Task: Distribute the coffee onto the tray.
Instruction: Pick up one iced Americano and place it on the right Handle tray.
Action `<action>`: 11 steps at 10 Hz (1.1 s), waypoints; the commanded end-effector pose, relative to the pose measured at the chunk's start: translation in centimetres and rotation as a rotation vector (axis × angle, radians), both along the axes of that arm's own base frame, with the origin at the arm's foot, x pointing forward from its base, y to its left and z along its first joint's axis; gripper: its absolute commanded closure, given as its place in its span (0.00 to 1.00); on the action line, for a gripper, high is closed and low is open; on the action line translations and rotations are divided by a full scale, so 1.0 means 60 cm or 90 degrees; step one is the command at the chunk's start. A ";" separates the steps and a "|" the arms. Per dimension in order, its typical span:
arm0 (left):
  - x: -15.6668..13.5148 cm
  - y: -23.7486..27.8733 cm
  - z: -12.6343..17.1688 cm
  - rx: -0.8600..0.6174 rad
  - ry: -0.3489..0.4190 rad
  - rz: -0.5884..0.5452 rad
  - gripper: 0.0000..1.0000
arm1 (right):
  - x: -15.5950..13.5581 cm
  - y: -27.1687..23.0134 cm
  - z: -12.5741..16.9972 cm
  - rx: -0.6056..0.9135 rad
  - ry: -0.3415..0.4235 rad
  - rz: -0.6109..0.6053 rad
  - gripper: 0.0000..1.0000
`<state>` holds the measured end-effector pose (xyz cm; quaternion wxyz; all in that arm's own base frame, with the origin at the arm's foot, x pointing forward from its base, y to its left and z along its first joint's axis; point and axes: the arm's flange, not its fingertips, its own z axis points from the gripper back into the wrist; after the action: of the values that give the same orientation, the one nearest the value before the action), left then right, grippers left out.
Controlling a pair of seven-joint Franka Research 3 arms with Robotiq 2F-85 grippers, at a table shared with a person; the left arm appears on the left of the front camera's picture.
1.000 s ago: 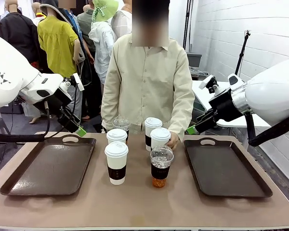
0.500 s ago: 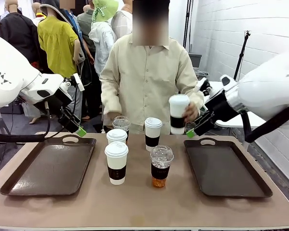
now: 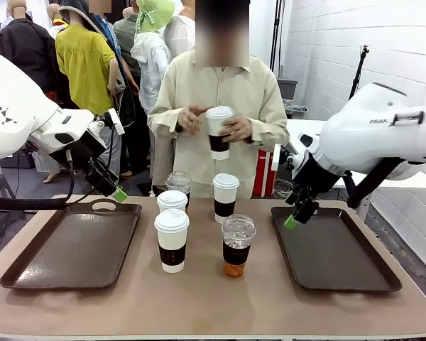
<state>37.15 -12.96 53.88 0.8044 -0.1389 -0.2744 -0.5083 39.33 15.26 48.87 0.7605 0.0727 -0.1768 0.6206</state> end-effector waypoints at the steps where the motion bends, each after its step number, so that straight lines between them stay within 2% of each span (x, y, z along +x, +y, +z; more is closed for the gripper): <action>1: 0.002 0.002 0.000 -0.005 0.004 -0.004 0.00 | 0.017 0.005 -0.033 -0.006 -0.040 0.039 0.00; 3: 0.002 0.002 0.000 -0.005 0.004 -0.004 0.00 | 0.012 0.004 -0.088 0.036 -0.042 0.064 0.00; 7: 0.002 0.002 0.000 -0.005 0.004 -0.004 0.00 | 0.005 -0.008 -0.164 0.105 -0.001 0.036 0.00; 9: 0.002 0.002 0.000 -0.005 0.004 -0.004 0.00 | 0.007 -0.012 -0.174 0.118 -0.007 0.013 0.00; 11: 0.002 0.002 0.000 -0.005 0.004 -0.004 0.00 | -0.006 -0.010 -0.155 0.094 0.011 0.026 0.00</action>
<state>37.16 -12.95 53.87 0.8046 -0.1386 -0.2742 -0.5082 39.09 14.69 39.25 0.7457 0.1392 -0.2176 0.6142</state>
